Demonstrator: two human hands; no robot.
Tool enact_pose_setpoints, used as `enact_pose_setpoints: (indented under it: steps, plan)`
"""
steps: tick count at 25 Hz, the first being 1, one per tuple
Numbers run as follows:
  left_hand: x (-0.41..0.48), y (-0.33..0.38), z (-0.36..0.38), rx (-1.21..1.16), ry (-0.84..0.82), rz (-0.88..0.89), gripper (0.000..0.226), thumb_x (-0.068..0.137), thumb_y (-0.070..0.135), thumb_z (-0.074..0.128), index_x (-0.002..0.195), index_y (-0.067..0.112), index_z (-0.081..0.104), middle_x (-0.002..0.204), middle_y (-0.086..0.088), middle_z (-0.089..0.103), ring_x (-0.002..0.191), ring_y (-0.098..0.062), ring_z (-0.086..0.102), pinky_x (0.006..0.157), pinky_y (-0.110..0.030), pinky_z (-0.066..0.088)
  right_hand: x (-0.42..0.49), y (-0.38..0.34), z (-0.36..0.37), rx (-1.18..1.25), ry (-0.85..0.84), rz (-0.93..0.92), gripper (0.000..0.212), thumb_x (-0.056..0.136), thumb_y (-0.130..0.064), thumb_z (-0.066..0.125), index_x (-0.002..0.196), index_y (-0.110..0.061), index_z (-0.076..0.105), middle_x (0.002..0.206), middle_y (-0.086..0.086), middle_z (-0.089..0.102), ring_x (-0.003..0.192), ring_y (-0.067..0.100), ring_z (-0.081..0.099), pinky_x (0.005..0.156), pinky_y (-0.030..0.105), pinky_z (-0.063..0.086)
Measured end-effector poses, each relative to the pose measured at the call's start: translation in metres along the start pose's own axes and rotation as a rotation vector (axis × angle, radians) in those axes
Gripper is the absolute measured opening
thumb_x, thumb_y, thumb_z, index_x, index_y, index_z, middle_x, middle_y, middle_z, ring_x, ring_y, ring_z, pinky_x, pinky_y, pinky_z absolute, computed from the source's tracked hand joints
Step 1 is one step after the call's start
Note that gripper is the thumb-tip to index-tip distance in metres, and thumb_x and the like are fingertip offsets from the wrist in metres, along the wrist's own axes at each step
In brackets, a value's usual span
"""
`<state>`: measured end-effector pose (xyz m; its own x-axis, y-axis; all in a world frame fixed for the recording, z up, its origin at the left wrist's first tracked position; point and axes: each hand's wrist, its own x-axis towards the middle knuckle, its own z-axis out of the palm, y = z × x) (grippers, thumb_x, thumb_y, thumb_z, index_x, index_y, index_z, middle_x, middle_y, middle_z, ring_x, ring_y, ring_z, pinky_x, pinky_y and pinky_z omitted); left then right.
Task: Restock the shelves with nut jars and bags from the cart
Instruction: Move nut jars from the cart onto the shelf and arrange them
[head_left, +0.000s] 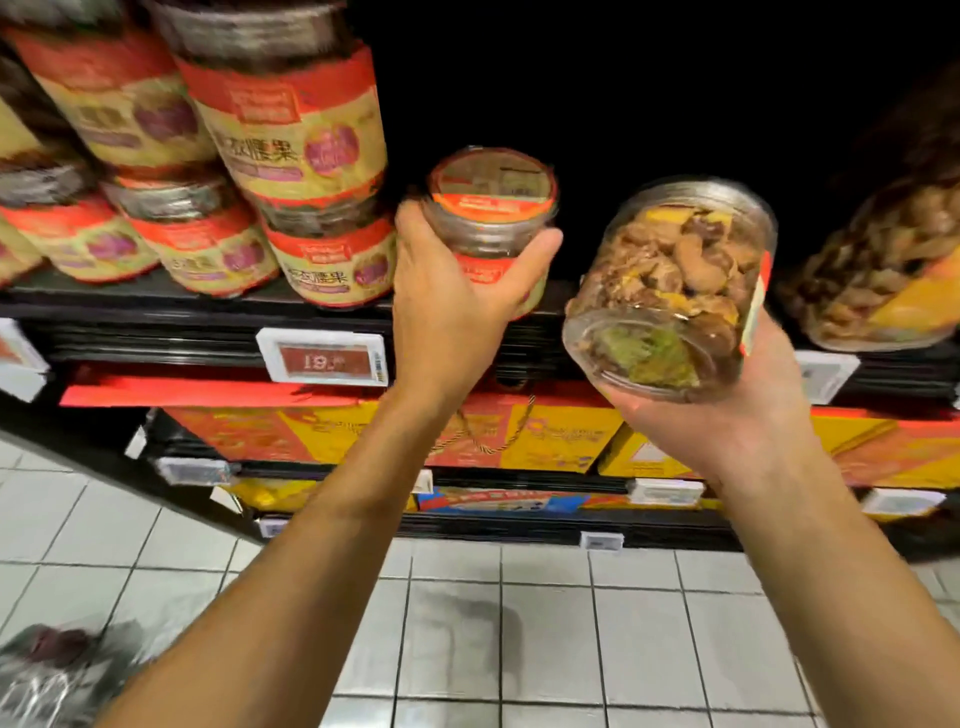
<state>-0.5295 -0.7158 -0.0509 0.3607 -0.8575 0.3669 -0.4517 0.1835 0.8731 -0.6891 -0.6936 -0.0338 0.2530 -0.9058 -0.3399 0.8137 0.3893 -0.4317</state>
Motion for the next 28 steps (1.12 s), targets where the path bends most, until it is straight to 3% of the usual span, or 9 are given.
enact_pose_setpoints:
  steps: [7, 9, 11, 13, 15, 18, 21, 25, 28]
  plan:
    - [-0.026, 0.012, -0.032, -0.047, -0.134, -0.119, 0.063, 0.083, 0.041, 0.066, 0.133, 0.010, 0.043, 0.131, 0.000, 0.052, 0.122, -0.010, 0.049, 0.103, -0.028, 0.040, -0.006, -0.002, 0.009, -0.126, 0.127, -0.031, 0.051, 0.094, -0.049, 0.038, 0.118, -0.012, 0.063, 0.108, 0.013, 0.070, 0.091, 0.029, 0.070, 0.076, 0.043, 0.057]
    - [-0.045, 0.028, -0.045, -0.140, -0.043, -0.127, 0.031, 0.087, 0.039, 0.059, 0.111, 0.021, 0.058, 0.112, 0.002, 0.061, 0.105, -0.004, 0.056, 0.091, -0.019, 0.045, -0.009, -0.002, 0.013, -0.260, 0.187, -0.056, 0.057, 0.095, -0.055, 0.032, 0.124, -0.013, 0.059, 0.114, 0.013, 0.067, 0.103, 0.028, 0.066, 0.087, 0.043, 0.054]
    - [-0.050, 0.051, -0.049, -0.298, -0.146, -0.184, 0.017, 0.087, 0.039, 0.051, 0.087, 0.031, 0.065, 0.089, 0.005, 0.067, 0.089, -0.006, 0.062, 0.080, -0.018, 0.049, -0.014, 0.000, 0.018, -0.441, 0.237, -0.113, 0.060, 0.094, -0.058, 0.028, 0.123, -0.015, 0.058, 0.109, 0.012, 0.067, 0.106, 0.027, 0.064, 0.092, 0.043, 0.051]
    - [-0.047, 0.074, -0.047, -0.345, -0.397, -0.210, 0.029, 0.086, 0.048, 0.048, 0.085, 0.027, 0.068, 0.087, 0.002, 0.071, 0.089, -0.011, 0.066, 0.078, -0.021, 0.051, -0.021, 0.001, 0.027, -0.606, 0.255, -0.154, 0.059, 0.094, -0.060, 0.026, 0.117, -0.018, 0.061, 0.093, 0.005, 0.072, 0.091, 0.021, 0.069, 0.082, 0.036, 0.055]
    - [-0.045, 0.088, -0.043, -0.289, -0.536, -0.211, 0.043, 0.085, 0.056, 0.045, 0.097, 0.020, 0.065, 0.093, 0.000, 0.071, 0.091, -0.013, 0.067, 0.082, -0.029, 0.052, -0.032, 0.001, 0.034, -0.689, 0.182, -0.165, 0.064, 0.093, -0.062, 0.021, 0.118, -0.018, 0.062, 0.097, 0.004, 0.073, 0.092, 0.018, 0.069, 0.085, 0.035, 0.054]
    - [-0.044, 0.093, -0.041, -0.270, -0.465, -0.190, 0.060, 0.076, 0.069, 0.045, 0.117, 0.026, 0.053, 0.114, 0.001, 0.063, 0.111, -0.015, 0.059, 0.096, -0.039, 0.046, -0.044, -0.004, 0.043, -0.703, -0.044, -0.217, 0.076, 0.091, -0.064, 0.012, 0.128, -0.014, 0.055, 0.121, 0.006, 0.065, 0.113, 0.017, 0.061, 0.104, 0.037, 0.043]
    - [-0.038, 0.090, -0.047, -0.285, -0.370, -0.134, 0.072, 0.080, 0.070, 0.023, 0.133, 0.026, 0.045, 0.133, 0.001, 0.053, 0.131, -0.014, 0.043, 0.111, -0.041, 0.031, -0.048, -0.016, 0.054, -0.611, -0.185, -0.270, 0.074, 0.093, -0.059, 0.013, 0.141, -0.009, 0.037, 0.139, 0.004, 0.051, 0.127, 0.014, 0.049, 0.112, 0.036, 0.031]
    - [-0.009, 0.082, -0.059, -0.374, -0.313, -0.213, 0.078, 0.080, 0.068, 0.007, 0.139, 0.032, 0.043, 0.145, 0.006, 0.042, 0.132, -0.004, 0.041, 0.115, -0.035, 0.027, -0.030, -0.017, 0.068, -0.571, -0.220, -0.323, 0.063, 0.099, -0.045, 0.014, 0.140, -0.002, 0.036, 0.142, 0.012, 0.047, 0.129, 0.019, 0.047, 0.114, 0.037, 0.030]
    - [0.005, 0.076, -0.061, -0.424, -0.292, -0.189, 0.072, 0.094, 0.060, 0.005, 0.134, 0.023, 0.051, 0.141, -0.001, 0.050, 0.129, -0.011, 0.047, 0.116, -0.039, 0.027, -0.010, -0.012, 0.079, -0.595, -0.309, -0.380, 0.063, 0.100, -0.042, 0.010, 0.141, -0.002, 0.035, 0.145, 0.012, 0.042, 0.133, 0.019, 0.042, 0.115, 0.035, 0.027]
